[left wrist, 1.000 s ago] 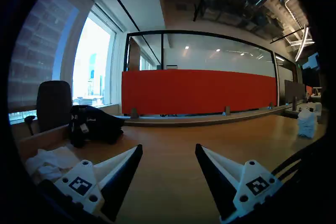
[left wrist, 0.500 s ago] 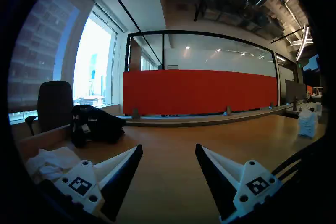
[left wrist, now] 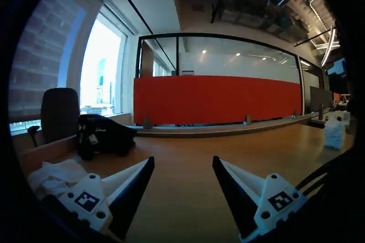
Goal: Fold towel
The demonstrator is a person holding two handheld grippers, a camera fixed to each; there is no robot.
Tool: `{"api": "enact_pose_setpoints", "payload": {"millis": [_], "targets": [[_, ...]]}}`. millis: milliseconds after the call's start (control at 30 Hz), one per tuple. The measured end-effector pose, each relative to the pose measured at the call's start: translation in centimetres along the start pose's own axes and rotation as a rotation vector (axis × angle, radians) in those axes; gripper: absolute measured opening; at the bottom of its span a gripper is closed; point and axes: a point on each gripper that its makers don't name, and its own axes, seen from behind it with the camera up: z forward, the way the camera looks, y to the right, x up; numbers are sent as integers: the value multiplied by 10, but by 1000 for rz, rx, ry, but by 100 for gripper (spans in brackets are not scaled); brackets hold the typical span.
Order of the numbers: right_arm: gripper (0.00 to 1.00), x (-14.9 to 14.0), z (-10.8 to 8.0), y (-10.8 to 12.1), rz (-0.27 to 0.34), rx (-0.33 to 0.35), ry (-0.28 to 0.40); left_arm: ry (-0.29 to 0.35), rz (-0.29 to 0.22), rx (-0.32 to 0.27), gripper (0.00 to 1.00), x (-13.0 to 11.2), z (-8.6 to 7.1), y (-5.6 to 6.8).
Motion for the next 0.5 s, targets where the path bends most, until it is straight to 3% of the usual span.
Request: {"api": "enact_pose_setpoints", "payload": {"millis": [500], "targets": [[85, -32, 7, -22, 30, 92, 25, 1, 0, 0, 94, -2, 1, 0]]}}
